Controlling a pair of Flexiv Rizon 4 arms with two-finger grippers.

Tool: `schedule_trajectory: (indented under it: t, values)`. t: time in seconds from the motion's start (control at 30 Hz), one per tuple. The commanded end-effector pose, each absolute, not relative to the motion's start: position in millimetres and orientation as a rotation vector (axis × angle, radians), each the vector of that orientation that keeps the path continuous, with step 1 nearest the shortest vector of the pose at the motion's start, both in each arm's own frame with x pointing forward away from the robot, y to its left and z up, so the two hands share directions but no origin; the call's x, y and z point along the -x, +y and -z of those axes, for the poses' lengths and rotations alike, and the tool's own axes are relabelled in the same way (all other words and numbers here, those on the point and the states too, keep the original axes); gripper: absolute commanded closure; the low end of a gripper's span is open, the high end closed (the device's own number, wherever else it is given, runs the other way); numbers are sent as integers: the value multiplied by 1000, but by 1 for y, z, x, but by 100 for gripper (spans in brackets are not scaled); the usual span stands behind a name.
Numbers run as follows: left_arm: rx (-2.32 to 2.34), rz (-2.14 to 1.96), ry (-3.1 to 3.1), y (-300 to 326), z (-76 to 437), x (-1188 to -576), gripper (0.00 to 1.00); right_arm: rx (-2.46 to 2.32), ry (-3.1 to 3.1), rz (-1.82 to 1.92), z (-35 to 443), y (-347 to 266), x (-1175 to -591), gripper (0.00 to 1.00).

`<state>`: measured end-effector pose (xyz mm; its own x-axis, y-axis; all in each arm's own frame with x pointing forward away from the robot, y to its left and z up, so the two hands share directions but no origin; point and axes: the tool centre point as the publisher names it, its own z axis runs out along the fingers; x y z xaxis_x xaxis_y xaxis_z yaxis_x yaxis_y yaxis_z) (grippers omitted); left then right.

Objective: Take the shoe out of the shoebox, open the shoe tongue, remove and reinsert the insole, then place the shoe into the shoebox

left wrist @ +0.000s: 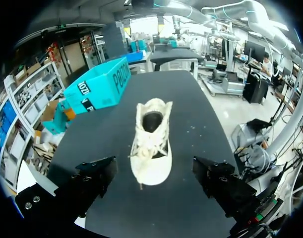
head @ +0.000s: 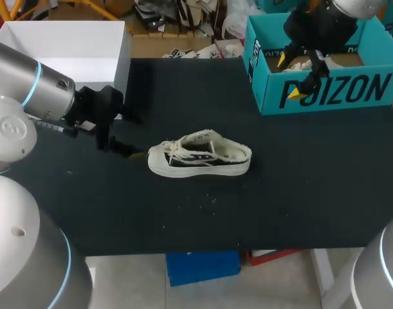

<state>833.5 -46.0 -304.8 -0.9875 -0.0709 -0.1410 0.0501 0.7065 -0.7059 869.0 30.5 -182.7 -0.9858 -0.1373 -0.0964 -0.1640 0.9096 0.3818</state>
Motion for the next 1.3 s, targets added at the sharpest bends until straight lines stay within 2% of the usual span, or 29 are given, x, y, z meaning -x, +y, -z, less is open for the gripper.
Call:
schedule_trajectory:
  t: [0.03,0.53,0.93,1.3]
  values:
    - [16,1149,2747,-46,306,-833,0,379,2903,-655,208,51,-868,0]
    - [16,1149,2747,-46,306,-833,0,379,2903,-655,208,51,-868,0]
    - [16,1149,2747,-46,306,-833,0,-12,2791,-1093,273,73,-843,0]
    - [16,1149,2747,-46,306,-833,0,-77,2767,-1154,310,94,-835,0]
